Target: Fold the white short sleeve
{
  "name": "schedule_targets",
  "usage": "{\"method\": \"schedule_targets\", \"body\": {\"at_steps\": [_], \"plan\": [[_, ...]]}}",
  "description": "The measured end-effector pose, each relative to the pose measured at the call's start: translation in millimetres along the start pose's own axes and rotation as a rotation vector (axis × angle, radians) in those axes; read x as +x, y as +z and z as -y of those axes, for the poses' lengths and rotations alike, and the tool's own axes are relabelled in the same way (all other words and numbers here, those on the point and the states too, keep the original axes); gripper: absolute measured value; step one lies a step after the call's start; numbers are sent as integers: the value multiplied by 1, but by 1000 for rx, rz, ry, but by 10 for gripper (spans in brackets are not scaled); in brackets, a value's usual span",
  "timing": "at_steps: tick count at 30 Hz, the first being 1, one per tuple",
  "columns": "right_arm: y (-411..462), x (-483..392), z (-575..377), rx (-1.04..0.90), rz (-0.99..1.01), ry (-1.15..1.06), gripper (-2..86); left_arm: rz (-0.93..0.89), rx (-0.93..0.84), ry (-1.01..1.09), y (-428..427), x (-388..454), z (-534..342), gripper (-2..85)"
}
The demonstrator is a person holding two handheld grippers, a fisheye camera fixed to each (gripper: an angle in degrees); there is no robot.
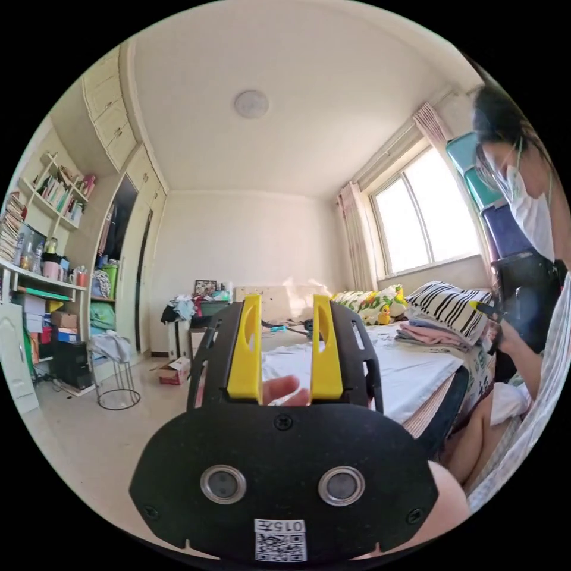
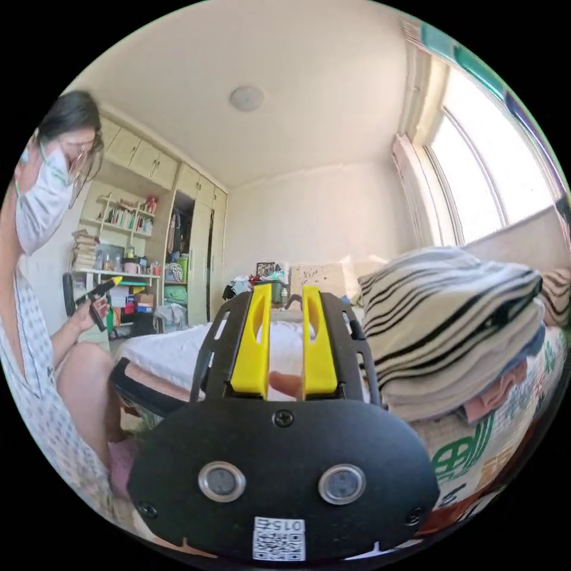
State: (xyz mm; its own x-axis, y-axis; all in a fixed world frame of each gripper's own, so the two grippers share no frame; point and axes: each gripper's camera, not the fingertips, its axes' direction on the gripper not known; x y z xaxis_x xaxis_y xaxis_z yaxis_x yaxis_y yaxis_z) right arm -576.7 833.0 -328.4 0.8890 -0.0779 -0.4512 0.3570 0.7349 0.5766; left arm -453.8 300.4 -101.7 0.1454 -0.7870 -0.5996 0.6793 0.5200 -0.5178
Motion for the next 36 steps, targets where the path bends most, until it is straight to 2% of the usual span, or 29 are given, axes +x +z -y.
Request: {"method": "schedule_targets", "body": {"at_steps": [2,4,7,9,11,15,18,21,22,24,28,36], "plan": [[32,-13,24,-16,23,-61,97,-83,-76,15,55,7,12,116],[75,-12,57,-115,57,-41,86,-219,-299,27,152,21,22,106],[162,6,108,-268,174,9,73,-367,-517,8,276,44,21,116],[234,22,155,-408,271,73,78,-422,-592,-11,349,61,20,118],[279,28,190,-426,319,49,84,-453,-645,-24,422,80,20,117],[398,81,237,-498,325,184,79,-499,-770,-16,593,131,8,107],[473,123,227,-613,247,319,74,-474,-856,-7,709,173,-17,106],[492,143,186,-548,239,395,70,-468,-920,-6,814,220,-54,106],[497,146,177,-562,226,393,70,-471,-946,0,854,241,-71,106],[519,168,179,-716,71,451,68,-467,-982,-6,910,269,-99,107],[528,156,211,-740,37,362,70,-519,-1031,-156,1009,315,-174,110],[545,154,267,-818,93,352,67,-435,-1243,24,1082,397,-295,102]]}}
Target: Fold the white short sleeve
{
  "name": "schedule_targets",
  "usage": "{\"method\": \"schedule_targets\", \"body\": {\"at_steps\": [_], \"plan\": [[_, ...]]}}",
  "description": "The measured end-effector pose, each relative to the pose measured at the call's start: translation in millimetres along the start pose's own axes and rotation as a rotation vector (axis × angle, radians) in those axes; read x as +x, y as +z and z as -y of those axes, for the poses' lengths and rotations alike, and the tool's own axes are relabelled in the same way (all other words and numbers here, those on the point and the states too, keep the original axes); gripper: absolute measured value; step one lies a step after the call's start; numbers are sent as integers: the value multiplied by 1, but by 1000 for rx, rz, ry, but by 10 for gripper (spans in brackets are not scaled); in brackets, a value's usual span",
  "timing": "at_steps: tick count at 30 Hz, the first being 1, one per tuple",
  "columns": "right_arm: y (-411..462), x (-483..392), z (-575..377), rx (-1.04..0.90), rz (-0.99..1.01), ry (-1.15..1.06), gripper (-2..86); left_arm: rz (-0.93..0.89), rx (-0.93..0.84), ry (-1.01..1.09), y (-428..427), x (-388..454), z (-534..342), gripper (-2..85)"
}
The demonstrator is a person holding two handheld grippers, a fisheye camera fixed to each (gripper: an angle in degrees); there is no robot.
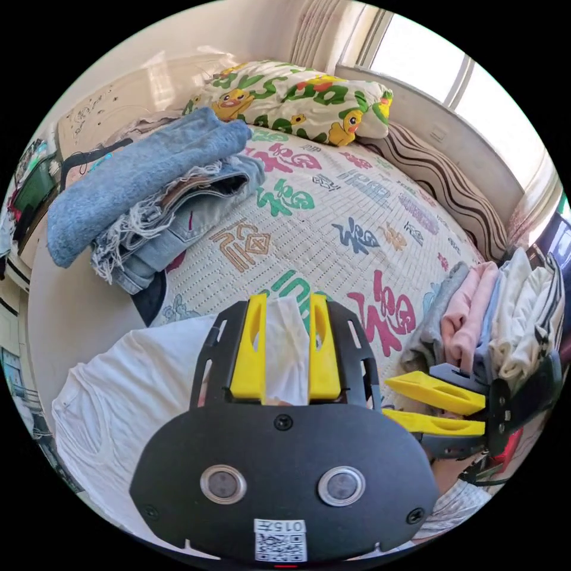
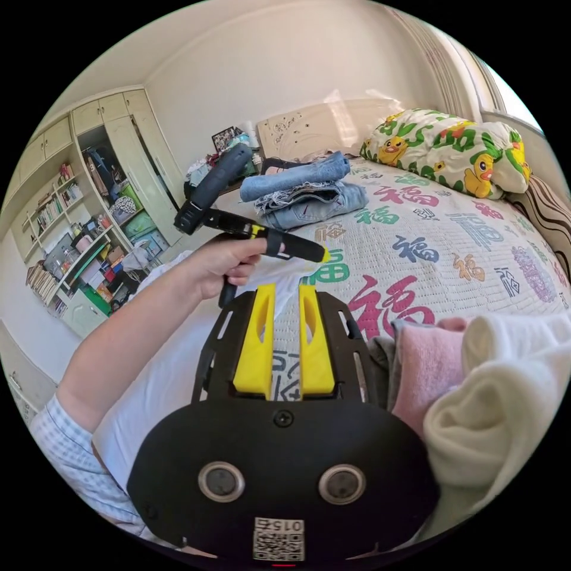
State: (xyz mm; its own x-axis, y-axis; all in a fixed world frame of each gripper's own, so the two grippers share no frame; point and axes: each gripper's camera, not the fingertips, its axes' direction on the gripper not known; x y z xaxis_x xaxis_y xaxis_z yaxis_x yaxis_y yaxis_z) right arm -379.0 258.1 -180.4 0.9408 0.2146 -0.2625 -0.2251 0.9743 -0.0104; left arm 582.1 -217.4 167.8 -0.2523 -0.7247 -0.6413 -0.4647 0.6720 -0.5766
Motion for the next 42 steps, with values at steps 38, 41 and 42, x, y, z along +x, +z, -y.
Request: {"method": "schedule_targets", "body": {"at_steps": [38,41,42], "plan": [[-123,-107,40,34,68,-190,-3,-364,476,-305,19,-244,-274,-6],[-130,-123,34,27,133,-255,-3,-266,474,-191,-13,-237,-305,-5],[-133,-131,32,19,148,-288,-3,-245,470,-172,-23,-237,-324,-4]]}}
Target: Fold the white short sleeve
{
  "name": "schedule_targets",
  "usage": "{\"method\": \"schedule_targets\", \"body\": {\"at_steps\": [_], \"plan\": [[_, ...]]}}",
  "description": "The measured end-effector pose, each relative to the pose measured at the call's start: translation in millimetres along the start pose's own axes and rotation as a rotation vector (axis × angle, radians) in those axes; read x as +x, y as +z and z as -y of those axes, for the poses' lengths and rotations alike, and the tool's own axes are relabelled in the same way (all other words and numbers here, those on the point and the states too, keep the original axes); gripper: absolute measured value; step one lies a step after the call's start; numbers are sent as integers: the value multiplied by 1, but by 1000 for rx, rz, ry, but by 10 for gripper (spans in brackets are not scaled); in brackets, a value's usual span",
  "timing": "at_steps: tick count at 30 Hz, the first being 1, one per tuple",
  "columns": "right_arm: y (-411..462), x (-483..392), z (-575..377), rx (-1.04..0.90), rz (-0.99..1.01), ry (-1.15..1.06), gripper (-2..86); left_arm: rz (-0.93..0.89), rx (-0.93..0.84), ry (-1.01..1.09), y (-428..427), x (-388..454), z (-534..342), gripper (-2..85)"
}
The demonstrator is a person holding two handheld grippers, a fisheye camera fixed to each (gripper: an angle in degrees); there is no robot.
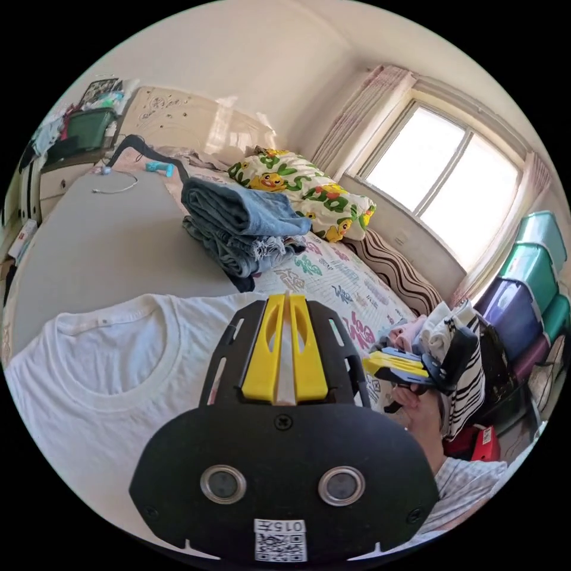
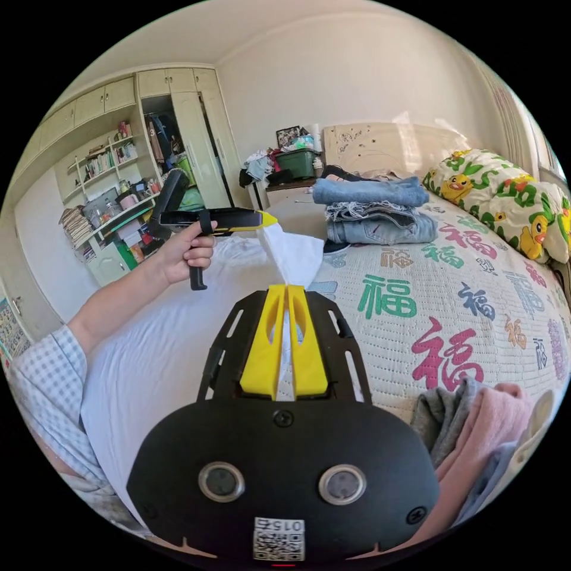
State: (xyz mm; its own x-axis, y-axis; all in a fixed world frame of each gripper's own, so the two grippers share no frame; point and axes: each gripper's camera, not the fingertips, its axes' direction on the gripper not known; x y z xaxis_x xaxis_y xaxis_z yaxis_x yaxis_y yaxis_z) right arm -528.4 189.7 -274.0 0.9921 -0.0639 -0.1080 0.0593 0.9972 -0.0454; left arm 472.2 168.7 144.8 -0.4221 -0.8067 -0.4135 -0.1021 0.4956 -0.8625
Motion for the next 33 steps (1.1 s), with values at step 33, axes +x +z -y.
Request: {"method": "schedule_targets", "body": {"at_steps": [33], "plan": [[49,-32,-3,-345,-53,-73,11,305,-320,-26,80,10,37,34]]}}
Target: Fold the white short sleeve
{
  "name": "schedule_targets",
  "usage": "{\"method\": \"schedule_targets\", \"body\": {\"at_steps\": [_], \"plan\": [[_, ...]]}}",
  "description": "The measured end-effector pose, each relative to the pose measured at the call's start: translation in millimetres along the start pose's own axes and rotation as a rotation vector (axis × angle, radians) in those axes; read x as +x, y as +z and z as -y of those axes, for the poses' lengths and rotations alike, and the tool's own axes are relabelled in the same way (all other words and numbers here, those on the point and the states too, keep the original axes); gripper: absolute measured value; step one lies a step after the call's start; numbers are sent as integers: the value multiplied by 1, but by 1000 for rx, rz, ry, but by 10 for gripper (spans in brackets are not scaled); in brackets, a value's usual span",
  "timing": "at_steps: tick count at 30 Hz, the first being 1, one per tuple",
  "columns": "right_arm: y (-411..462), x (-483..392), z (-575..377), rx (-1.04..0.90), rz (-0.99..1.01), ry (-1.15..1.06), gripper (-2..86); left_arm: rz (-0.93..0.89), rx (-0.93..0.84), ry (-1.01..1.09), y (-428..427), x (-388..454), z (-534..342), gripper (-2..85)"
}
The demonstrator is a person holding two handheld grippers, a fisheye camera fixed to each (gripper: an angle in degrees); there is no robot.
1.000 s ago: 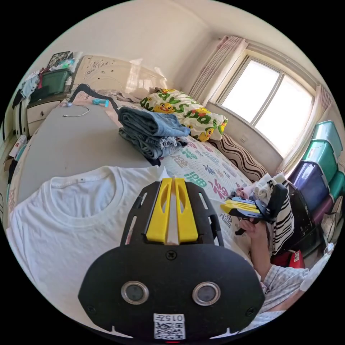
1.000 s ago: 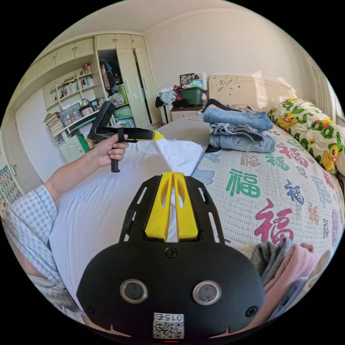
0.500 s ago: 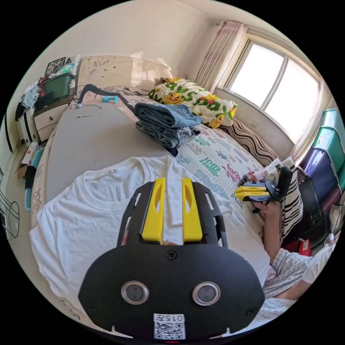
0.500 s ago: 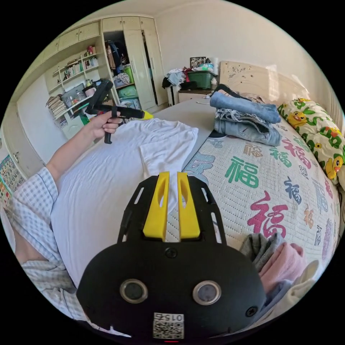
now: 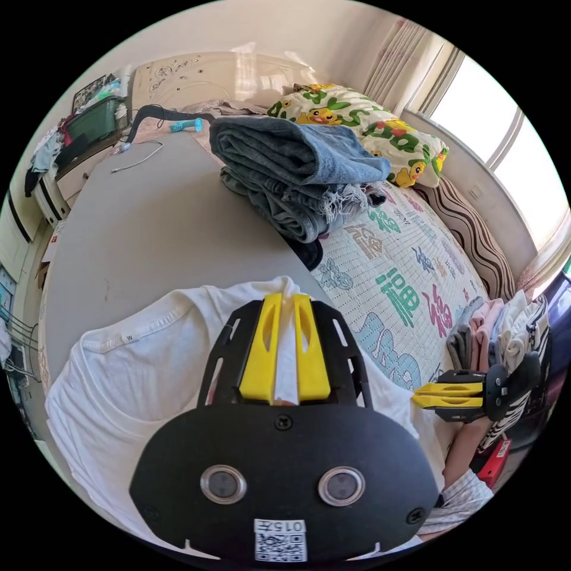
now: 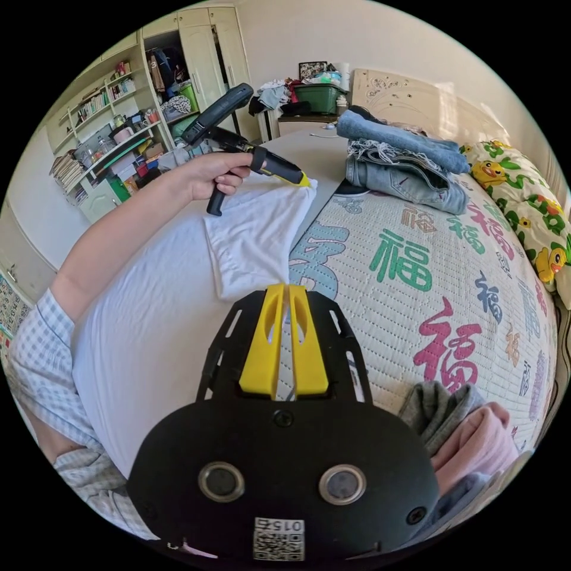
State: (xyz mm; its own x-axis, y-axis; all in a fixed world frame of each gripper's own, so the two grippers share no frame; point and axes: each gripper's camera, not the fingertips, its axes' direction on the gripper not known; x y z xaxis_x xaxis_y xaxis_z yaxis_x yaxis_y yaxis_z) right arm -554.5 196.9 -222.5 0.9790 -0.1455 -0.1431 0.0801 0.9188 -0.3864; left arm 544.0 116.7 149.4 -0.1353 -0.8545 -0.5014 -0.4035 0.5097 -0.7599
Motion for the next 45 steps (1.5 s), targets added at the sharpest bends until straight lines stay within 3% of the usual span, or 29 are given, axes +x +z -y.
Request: {"method": "schedule_targets", "body": {"at_steps": [8,14,19,23,35,45], "plan": [[6,-3,1,-14,-25,28,40,91,3,39,-13,20,11,56],[-12,8,-8,84,1,97,50,4,93,127,-68,21,-23,69],[-13,-7,-7,104,63,26,52,-128,-8,279,-77,32,-80,80],[1,-22,-3,64,34,-26,61,-163,23,282,-83,27,-90,84],[30,-36,-6,-9,12,-68,65,-15,-61,296,-64,42,-75,73],[25,-20,-20,33,22,-63,-1,-38,-66,252,-61,33,-65,41]]}}
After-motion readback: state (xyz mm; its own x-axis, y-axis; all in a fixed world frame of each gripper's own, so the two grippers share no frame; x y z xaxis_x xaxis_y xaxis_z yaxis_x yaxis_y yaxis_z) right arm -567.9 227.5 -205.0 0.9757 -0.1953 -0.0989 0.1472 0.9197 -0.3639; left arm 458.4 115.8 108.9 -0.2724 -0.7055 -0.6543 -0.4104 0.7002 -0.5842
